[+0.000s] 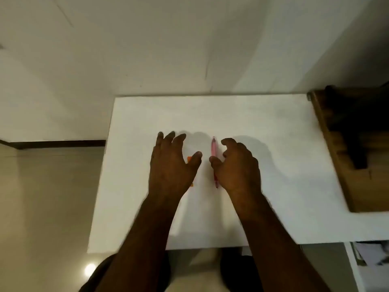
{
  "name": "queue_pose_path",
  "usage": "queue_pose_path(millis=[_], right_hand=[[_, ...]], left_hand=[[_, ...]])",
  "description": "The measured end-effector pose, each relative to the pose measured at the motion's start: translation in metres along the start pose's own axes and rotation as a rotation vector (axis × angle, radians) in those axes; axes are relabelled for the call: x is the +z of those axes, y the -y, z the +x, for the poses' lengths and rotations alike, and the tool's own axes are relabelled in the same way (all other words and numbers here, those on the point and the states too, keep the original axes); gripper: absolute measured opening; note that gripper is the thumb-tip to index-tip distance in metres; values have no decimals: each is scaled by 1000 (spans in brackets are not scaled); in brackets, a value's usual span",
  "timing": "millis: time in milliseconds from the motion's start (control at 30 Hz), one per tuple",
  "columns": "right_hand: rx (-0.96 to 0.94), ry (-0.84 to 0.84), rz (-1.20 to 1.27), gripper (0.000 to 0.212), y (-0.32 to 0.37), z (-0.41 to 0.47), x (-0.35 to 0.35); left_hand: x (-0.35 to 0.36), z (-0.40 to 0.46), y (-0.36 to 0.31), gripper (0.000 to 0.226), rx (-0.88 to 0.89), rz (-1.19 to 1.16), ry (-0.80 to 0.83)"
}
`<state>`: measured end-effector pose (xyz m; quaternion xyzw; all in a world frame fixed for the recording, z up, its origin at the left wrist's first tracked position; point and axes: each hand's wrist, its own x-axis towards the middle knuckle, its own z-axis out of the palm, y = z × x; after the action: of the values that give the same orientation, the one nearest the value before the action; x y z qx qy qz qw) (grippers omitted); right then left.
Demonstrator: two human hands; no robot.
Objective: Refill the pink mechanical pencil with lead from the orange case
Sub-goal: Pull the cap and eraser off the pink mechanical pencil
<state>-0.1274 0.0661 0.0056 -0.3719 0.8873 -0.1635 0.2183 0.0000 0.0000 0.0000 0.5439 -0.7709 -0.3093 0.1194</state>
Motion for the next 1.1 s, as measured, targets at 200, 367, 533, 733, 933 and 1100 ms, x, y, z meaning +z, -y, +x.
queue_pose_path(millis=[200,367,533,733,933,1100], right_hand=[[45,35,-51,35,1,22,13],[44,89,162,32,-1,28,7],[-71,127,327,26,6,26,-2],[2,245,639,23,-1,36,-16],[191,143,876,25,3,44,-8],[93,80,850,24,3,43,1]], left_hand=[[7,21,-10,48,34,-47,-88],[9,27,-16,34,-52,-175,-24],[11,30,-15,29,-132,-358,42],[7,34,-14,28,-187,-568,114],[13,32,-18,27,-136,-553,188],[12,31,-18,24,-100,-542,201]])
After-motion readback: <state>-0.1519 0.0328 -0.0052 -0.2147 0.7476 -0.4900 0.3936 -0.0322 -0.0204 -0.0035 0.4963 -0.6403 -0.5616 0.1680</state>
